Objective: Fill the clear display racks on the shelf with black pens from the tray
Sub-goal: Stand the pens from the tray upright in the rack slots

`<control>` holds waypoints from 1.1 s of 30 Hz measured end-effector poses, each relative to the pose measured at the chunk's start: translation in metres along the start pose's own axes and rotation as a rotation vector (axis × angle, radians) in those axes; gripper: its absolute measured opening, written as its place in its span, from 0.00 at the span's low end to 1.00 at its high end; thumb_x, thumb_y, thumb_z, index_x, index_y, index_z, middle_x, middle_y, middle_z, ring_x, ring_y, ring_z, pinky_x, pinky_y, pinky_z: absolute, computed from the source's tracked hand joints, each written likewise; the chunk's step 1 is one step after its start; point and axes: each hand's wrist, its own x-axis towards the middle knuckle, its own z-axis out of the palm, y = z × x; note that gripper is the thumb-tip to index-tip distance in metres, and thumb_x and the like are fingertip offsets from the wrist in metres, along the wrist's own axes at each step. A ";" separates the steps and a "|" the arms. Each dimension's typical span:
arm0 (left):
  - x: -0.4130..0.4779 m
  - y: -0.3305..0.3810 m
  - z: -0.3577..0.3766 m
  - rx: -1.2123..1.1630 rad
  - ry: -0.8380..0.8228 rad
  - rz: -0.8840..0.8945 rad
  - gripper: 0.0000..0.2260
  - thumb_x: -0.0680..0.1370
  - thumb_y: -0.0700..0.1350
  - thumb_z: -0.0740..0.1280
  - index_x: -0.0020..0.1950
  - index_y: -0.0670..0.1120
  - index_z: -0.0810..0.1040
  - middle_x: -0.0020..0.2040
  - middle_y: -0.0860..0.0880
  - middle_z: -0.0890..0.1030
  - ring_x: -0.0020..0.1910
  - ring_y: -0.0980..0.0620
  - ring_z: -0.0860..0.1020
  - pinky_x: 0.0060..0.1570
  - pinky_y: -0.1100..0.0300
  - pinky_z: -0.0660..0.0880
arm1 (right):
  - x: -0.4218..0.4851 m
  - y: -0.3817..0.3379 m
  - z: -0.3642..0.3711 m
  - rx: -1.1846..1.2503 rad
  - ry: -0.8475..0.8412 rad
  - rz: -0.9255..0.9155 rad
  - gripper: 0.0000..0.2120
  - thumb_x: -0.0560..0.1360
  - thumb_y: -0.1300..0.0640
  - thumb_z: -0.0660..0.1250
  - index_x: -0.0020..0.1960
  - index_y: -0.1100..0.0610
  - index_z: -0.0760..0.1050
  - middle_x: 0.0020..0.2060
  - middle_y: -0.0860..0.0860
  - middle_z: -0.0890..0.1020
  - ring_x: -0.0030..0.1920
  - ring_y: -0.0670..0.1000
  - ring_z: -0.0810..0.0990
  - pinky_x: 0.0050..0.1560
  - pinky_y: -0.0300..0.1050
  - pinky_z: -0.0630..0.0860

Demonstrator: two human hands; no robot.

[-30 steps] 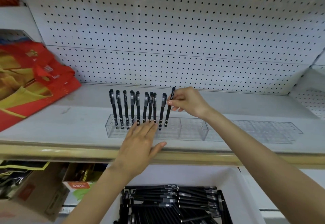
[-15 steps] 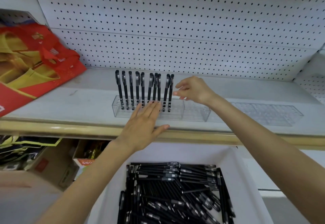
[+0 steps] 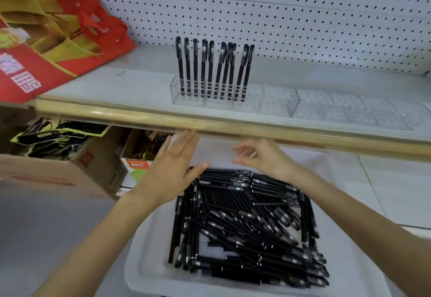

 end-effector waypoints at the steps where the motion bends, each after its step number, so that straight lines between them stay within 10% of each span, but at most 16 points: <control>1: -0.007 -0.002 0.006 0.006 -0.008 -0.020 0.43 0.72 0.72 0.35 0.79 0.46 0.47 0.79 0.49 0.49 0.77 0.57 0.42 0.76 0.53 0.40 | -0.002 0.006 0.015 -0.012 -0.067 0.020 0.18 0.73 0.51 0.72 0.60 0.56 0.78 0.54 0.52 0.82 0.49 0.47 0.80 0.50 0.33 0.74; 11: -0.025 -0.003 0.039 -0.119 0.045 -0.155 0.35 0.78 0.62 0.56 0.79 0.51 0.43 0.79 0.44 0.46 0.78 0.48 0.44 0.75 0.52 0.50 | -0.007 0.037 0.086 -0.240 -0.261 0.117 0.29 0.75 0.43 0.68 0.71 0.55 0.67 0.66 0.56 0.71 0.67 0.55 0.68 0.66 0.46 0.65; 22: -0.017 -0.005 0.038 -0.070 0.000 -0.260 0.36 0.76 0.66 0.51 0.79 0.53 0.44 0.79 0.43 0.43 0.78 0.44 0.46 0.75 0.49 0.50 | -0.009 0.059 0.105 0.017 -0.063 0.219 0.09 0.72 0.54 0.73 0.47 0.56 0.75 0.35 0.46 0.77 0.35 0.43 0.74 0.35 0.30 0.69; 33: 0.016 -0.017 0.032 -0.005 -0.001 -0.120 0.41 0.72 0.74 0.39 0.79 0.52 0.47 0.80 0.48 0.48 0.78 0.53 0.46 0.75 0.54 0.41 | -0.015 0.031 0.075 0.204 -0.026 0.154 0.06 0.73 0.56 0.73 0.40 0.53 0.77 0.31 0.48 0.79 0.27 0.40 0.75 0.33 0.34 0.73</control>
